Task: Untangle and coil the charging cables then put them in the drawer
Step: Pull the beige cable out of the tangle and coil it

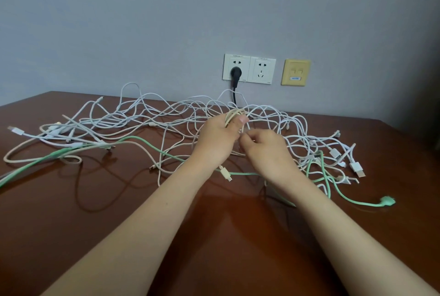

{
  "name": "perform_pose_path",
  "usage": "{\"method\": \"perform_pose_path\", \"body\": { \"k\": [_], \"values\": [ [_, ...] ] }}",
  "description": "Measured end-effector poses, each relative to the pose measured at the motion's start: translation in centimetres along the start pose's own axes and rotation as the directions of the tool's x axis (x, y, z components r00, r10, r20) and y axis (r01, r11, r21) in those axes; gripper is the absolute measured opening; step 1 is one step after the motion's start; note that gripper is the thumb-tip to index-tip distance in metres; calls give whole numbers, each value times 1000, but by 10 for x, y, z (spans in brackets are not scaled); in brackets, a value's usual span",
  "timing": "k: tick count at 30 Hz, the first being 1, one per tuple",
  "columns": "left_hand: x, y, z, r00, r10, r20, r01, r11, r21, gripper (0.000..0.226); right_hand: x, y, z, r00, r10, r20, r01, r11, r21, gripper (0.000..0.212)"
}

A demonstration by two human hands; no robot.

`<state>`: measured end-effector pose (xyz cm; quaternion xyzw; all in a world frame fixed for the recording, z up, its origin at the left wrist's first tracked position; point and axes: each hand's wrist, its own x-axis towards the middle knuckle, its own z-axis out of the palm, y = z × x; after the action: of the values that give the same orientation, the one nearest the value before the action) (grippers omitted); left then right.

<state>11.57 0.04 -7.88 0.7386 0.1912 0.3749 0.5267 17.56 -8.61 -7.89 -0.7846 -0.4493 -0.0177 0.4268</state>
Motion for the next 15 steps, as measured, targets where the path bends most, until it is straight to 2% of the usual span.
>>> {"method": "perform_pose_path", "body": {
  "k": [3,7,9,11,13,15],
  "values": [
    [-2,2,-2,998,66,-24,-63,992,106,19,1,2,1,1000,-2,-7,2,1000,11,50],
    [-2,1,-4,992,87,-88,-64,969,237,21,2,0,2,998,-8,69,5,998,56,38],
    [-2,2,-4,989,97,-116,-66,967,247,22,4,1,-4,974,76,213,-125,965,231,35],
    [-2,3,-8,981,74,-180,-37,979,201,20,5,1,-13,911,142,387,-291,886,361,32],
    [2,3,-14,969,35,-245,3,988,153,20,5,1,-21,875,176,452,-369,846,385,30],
    [3,2,-16,964,51,-263,3,980,199,21,6,-1,-26,862,200,467,-400,832,383,27]
  ]
}}
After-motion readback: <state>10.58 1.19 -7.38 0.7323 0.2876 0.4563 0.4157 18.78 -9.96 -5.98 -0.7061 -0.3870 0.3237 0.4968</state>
